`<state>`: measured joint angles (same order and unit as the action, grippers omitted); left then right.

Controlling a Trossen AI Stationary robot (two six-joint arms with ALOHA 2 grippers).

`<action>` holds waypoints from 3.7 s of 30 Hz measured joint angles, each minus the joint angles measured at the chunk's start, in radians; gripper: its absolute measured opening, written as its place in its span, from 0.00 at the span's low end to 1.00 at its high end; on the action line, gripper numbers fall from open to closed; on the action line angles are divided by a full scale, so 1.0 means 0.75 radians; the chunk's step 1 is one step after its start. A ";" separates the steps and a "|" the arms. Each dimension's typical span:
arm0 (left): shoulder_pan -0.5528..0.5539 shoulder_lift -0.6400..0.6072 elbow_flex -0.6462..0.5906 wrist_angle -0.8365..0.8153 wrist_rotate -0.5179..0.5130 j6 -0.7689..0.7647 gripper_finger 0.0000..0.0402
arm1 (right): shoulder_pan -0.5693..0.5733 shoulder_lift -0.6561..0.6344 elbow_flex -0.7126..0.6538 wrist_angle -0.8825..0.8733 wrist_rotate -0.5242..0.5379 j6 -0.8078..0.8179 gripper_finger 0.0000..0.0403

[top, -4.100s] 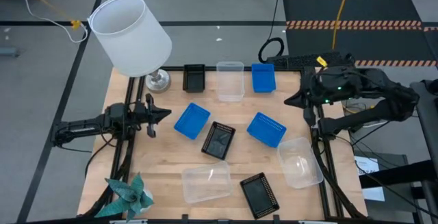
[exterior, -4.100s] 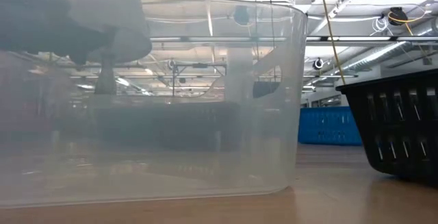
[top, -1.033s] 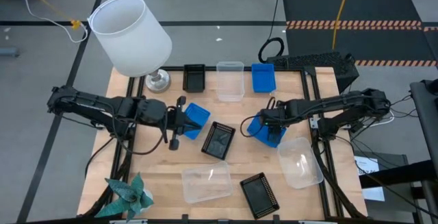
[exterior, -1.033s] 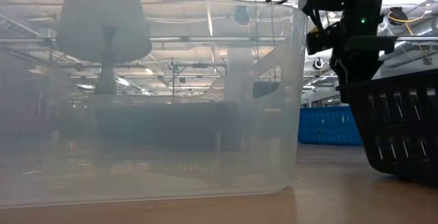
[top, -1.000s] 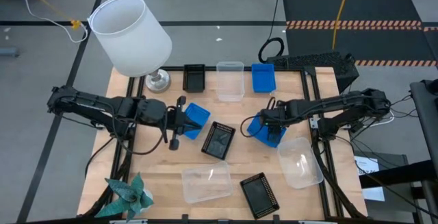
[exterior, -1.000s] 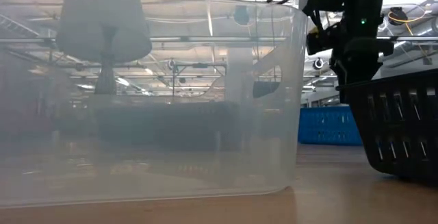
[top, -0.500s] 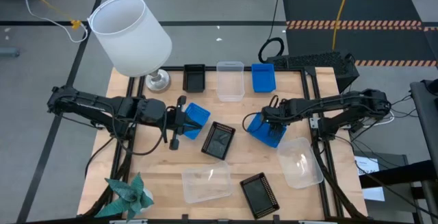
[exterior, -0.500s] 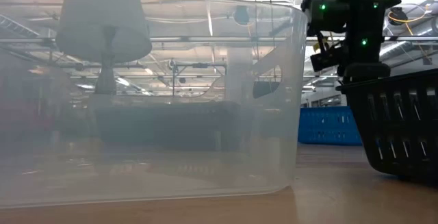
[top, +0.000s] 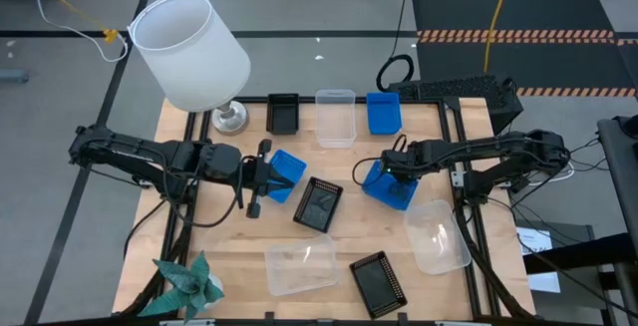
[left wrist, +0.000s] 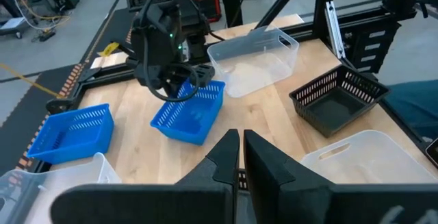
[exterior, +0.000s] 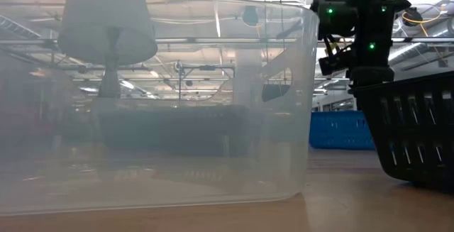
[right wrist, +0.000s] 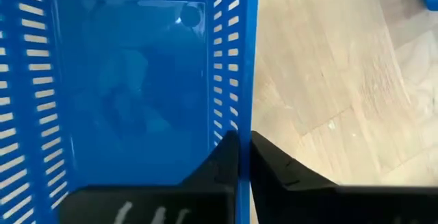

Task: Stack baskets by color
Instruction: Stack the bottom right blue bin on the top right blue bin

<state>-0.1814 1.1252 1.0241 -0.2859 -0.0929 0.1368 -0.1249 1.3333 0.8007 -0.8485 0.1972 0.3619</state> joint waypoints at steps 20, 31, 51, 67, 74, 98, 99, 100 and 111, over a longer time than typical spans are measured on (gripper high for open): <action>0.000 0.000 -0.001 -0.002 0.000 -0.005 0.06 | -0.001 0.000 0.413 -0.111 -0.088 0.074 0.01; 0.000 0.000 -0.001 -0.002 0.000 -0.014 0.06 | -0.064 -0.026 0.502 -0.096 -0.049 0.025 0.01; 0.001 0.000 -0.001 -0.002 -0.001 -0.020 0.06 | -0.513 -0.232 0.502 0.192 0.018 -0.132 0.01; 0.000 0.000 -0.001 -0.002 -0.001 -0.018 0.06 | -0.879 -0.232 0.280 0.584 -0.265 -0.106 0.02; 0.000 0.000 -0.001 -0.002 -0.001 -0.015 0.06 | -1.006 -0.231 0.167 0.648 -0.279 -0.090 0.02; 0.000 0.000 -0.001 -0.001 -0.001 -0.025 0.06 | -1.159 -0.231 -0.076 0.871 -0.510 0.015 0.02; 0.000 0.000 -0.001 -0.001 -0.001 -0.026 0.06 | -1.159 -0.230 -0.076 0.864 -0.510 0.016 0.02; 0.000 0.000 -0.001 -0.001 -0.001 -0.026 0.06 | -1.159 -0.226 -0.076 0.858 -0.510 0.024 0.02; 0.000 0.000 -0.001 -0.001 -0.001 -0.030 0.06 | -1.159 -0.146 -0.076 0.866 -0.506 0.061 0.02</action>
<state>-0.1813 1.1252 1.0237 -0.2866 -0.0933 0.1143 -0.9939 1.2240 0.7437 -0.1990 -0.1825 0.4076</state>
